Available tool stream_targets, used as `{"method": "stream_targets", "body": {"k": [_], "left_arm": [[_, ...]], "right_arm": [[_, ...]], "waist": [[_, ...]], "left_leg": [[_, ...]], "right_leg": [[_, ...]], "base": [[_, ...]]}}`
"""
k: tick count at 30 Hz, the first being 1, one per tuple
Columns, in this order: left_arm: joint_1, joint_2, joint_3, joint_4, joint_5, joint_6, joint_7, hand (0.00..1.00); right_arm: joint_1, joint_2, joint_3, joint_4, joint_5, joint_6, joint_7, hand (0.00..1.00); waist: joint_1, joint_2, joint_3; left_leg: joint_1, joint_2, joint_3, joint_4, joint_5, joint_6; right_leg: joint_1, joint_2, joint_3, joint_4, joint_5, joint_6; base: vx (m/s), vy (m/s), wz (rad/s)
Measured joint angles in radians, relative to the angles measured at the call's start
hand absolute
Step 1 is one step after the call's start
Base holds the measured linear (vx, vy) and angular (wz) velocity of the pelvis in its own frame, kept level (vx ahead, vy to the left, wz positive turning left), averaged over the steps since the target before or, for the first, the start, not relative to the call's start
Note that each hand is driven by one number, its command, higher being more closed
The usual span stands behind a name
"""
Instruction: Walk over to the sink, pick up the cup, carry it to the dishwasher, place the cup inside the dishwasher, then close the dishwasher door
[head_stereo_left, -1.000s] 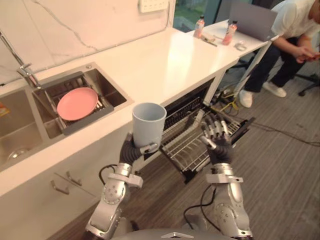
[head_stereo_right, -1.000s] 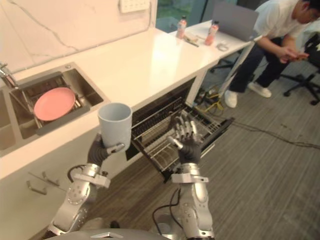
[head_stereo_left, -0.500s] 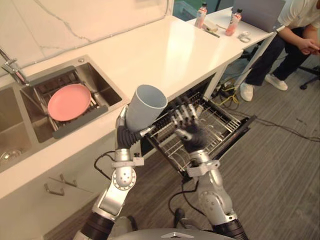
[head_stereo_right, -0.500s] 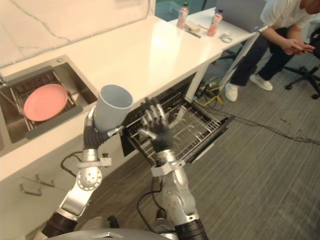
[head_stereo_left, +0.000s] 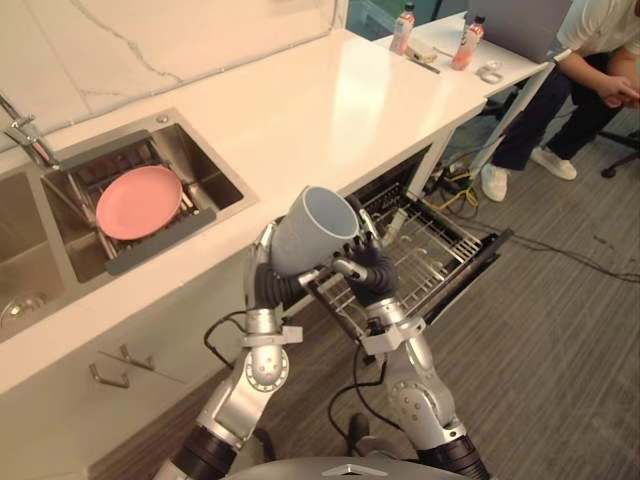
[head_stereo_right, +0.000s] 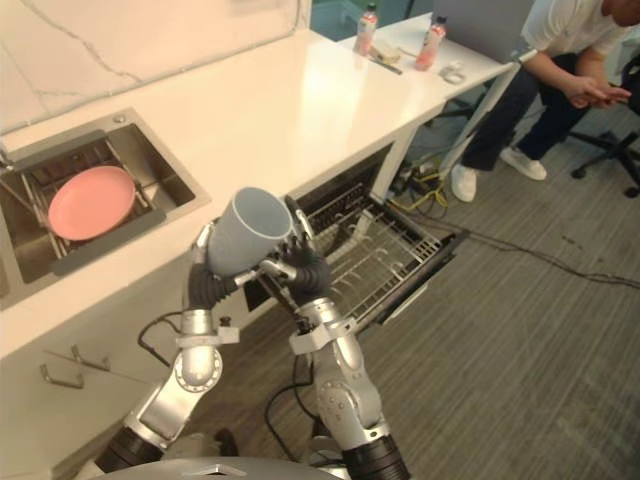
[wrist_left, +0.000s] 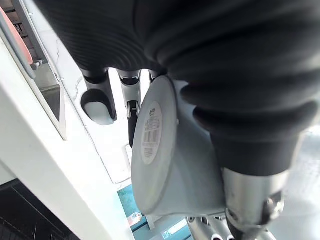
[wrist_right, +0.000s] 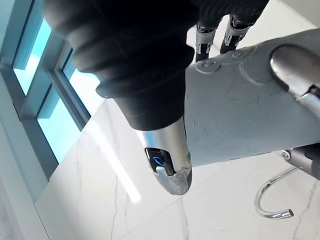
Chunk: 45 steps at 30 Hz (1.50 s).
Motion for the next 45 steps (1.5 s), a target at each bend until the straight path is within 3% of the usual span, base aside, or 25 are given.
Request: {"method": "stream_targets", "body": {"k": [3,4,19,24,25,37,45], "left_arm": [[0.000,0.001,-0.020,0.022,0.005,0.000,0.001,1.00],[0.000,0.001,-0.027,0.023,0.006,0.000,0.002,1.00],[0.008,0.013,-0.040,0.077,0.023,0.001,0.007,1.00],[0.008,0.013,-0.046,0.088,0.018,0.001,0.011,1.00],[0.009,0.013,-0.051,0.093,0.012,0.000,0.011,0.00],[0.018,0.011,-0.058,0.123,-0.070,-0.003,0.009,0.00],[0.069,0.009,0.047,0.131,-0.129,-0.001,0.029,0.00]], "right_arm": [[0.001,0.000,-0.002,0.003,-0.001,0.000,-0.011,0.00],[0.001,0.001,0.000,0.003,-0.001,0.001,-0.024,1.00],[0.003,-0.004,0.002,0.039,-0.002,0.061,-0.072,1.00],[0.008,-0.006,0.002,0.040,-0.002,0.061,-0.082,1.00],[0.013,-0.006,0.002,0.040,-0.002,0.062,-0.086,1.00],[0.016,0.001,-0.032,0.041,-0.002,0.051,-0.127,1.00],[0.021,0.009,-0.162,0.040,-0.001,0.034,-0.140,1.00]], "waist": [[-0.004,-0.009,-0.010],[-0.004,-0.009,-0.011],[-0.004,-0.020,-0.051],[-0.004,-0.020,-0.059],[-0.004,-0.020,-0.059],[-0.003,-0.028,-0.078],[-0.004,-0.027,-0.082]], "left_leg": [[0.001,-0.004,-0.010,-0.012,0.014,0.000],[0.001,-0.004,-0.013,-0.013,0.017,0.000],[0.005,-0.021,-0.016,-0.048,0.046,0.004],[0.002,-0.022,-0.020,-0.047,0.047,0.005],[0.002,-0.022,-0.020,-0.047,0.047,0.005],[0.004,-0.023,-0.020,-0.049,0.051,0.006],[0.016,-0.029,-0.017,-0.081,0.064,0.005]], "right_leg": [[0.001,-0.001,-0.009,-0.002,0.002,-0.003],[0.001,-0.001,-0.012,-0.002,0.002,-0.005],[-0.009,-0.015,-0.012,0.005,0.002,-0.010],[-0.007,-0.015,-0.015,0.002,0.008,-0.002],[-0.007,-0.015,-0.016,0.003,0.007,-0.003],[-0.009,-0.018,-0.015,0.009,0.004,-0.007],[-0.009,-0.021,-0.015,0.007,0.005,-0.007]], "base": [[-0.06,-0.034,0.09],[-0.08,-0.027,0.07],[-0.05,-0.009,0.01],[-0.01,-0.004,0.02],[0.00,0.000,0.00],[-0.04,-0.008,0.00],[0.00,0.000,0.00]]}}
